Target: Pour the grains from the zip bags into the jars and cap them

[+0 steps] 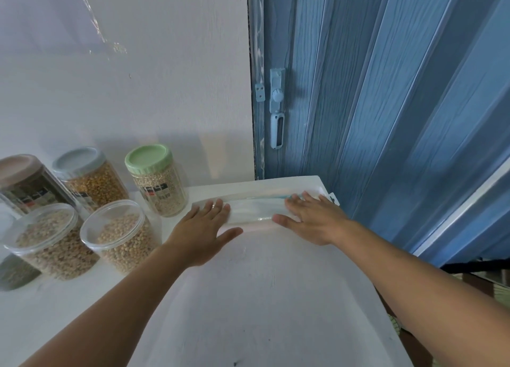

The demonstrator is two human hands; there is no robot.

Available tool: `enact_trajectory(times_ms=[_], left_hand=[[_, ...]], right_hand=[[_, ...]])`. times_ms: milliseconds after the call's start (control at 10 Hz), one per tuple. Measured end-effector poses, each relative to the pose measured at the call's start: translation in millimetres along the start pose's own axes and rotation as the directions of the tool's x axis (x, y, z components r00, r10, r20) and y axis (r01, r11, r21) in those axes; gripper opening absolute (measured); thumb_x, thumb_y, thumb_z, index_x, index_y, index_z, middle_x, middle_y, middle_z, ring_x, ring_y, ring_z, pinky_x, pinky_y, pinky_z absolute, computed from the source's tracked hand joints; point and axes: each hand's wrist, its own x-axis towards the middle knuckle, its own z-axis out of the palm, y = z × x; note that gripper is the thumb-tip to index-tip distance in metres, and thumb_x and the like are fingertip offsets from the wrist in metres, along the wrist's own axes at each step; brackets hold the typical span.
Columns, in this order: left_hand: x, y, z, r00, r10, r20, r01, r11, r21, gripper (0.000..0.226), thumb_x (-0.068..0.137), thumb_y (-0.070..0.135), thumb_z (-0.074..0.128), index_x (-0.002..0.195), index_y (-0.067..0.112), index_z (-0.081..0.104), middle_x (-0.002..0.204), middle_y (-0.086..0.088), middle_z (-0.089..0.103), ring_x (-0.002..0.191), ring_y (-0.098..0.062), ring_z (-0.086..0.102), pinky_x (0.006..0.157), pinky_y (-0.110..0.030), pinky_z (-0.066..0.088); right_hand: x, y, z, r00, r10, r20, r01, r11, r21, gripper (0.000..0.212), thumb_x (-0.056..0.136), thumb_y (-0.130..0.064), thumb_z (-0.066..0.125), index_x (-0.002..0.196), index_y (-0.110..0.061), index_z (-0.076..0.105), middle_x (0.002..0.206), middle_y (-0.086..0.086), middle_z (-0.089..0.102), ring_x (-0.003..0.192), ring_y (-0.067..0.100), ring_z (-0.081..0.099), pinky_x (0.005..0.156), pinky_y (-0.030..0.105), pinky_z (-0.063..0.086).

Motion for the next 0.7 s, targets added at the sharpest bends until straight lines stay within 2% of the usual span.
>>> enact_trajectory(times_ms=[100,200,300,400,500,600,700], left_hand=[[13.2,-9.8,-1.6,1.0,0.019,-0.006,-0.019,1.0,0.015,0.095,0.087,0.078,-0.013,0.166,0.028,0.0,0.174,0.004,-0.004,0.16,-0.013,-0.008,0.129,-0.035,-0.003],[25.9,-18.2,-1.2,1.0,0.02,-0.016,-0.019,0.999,0.037,0.118,0.069,0.082,-0.036,0.167,0.028,0.003,0.174,0.003,-0.001,0.161,-0.016,-0.004,0.13,-0.037,0.0],[37.0,-19.7,-5.5,1.0,0.01,-0.014,-0.01,0.999,0.039,0.125,0.064,0.082,-0.04,0.167,0.027,0.004,0.174,0.003,0.0,0.161,-0.018,-0.002,0.129,-0.038,0.001],[47.5,-23.6,-9.5,1.0,0.001,0.003,-0.001,0.999,0.034,0.113,0.073,0.078,-0.032,0.167,0.027,0.004,0.175,0.003,0.0,0.161,-0.019,-0.003,0.129,-0.038,0.0],[50.7,-23.9,-13.5,1.0,0.007,0.021,-0.007,1.0,0.028,0.118,0.069,0.081,-0.035,0.167,0.028,0.003,0.175,0.003,0.0,0.161,-0.02,-0.002,0.129,-0.039,0.002],[52.4,-25.1,-13.4,1.0,0.007,0.029,-0.008,1.0,0.029,0.1,0.081,0.073,-0.019,0.167,0.027,0.003,0.175,0.002,-0.002,0.161,-0.02,-0.004,0.13,-0.039,0.001],[44.9,-17.3,-20.1,0.999,0.001,-0.041,0.0,1.0,0.02,0.077,0.101,0.065,0.01,0.167,0.026,0.001,0.175,-0.002,-0.006,0.161,-0.024,-0.006,0.129,-0.041,0.001]], right_hand=[[6.7,1.5,0.9,1.0,-0.005,-0.026,0.003,0.999,-0.044,0.104,0.084,-0.089,0.001,0.164,-0.025,0.015,0.174,-0.003,0.012,0.161,0.021,0.004,0.129,0.048,0.004],[18.2,3.8,0.0,0.999,-0.003,-0.035,0.0,0.996,-0.085,0.084,0.098,-0.076,0.015,0.163,-0.023,0.017,0.174,0.0,0.012,0.16,0.024,0.006,0.128,0.048,0.008],[29.9,3.9,-3.5,0.999,0.016,-0.03,-0.018,0.996,-0.09,0.072,0.106,-0.065,0.023,0.164,-0.023,0.017,0.174,0.001,0.012,0.16,0.025,0.006,0.127,0.048,0.008],[41.7,7.5,-2.7,0.999,0.026,-0.045,-0.029,0.996,-0.088,0.07,0.105,-0.065,0.022,0.162,-0.024,0.02,0.173,0.0,0.015,0.16,0.024,0.009,0.126,0.049,0.011],[45.4,9.1,-1.7,0.998,0.027,-0.051,-0.031,0.996,-0.079,0.069,0.105,-0.065,0.022,0.162,-0.025,0.021,0.173,0.0,0.015,0.16,0.024,0.01,0.125,0.049,0.014],[45.6,8.5,-1.5,0.998,0.026,-0.058,-0.03,0.997,-0.068,0.071,0.104,-0.066,0.022,0.162,-0.024,0.02,0.173,0.0,0.015,0.159,0.025,0.011,0.126,0.05,0.012],[33.3,5.4,-7.6,0.997,0.008,-0.079,-0.011,0.999,-0.047,0.088,0.096,-0.076,0.017,0.165,-0.022,0.011,0.174,0.001,0.007,0.16,0.026,0.003,0.128,0.051,0.002]])
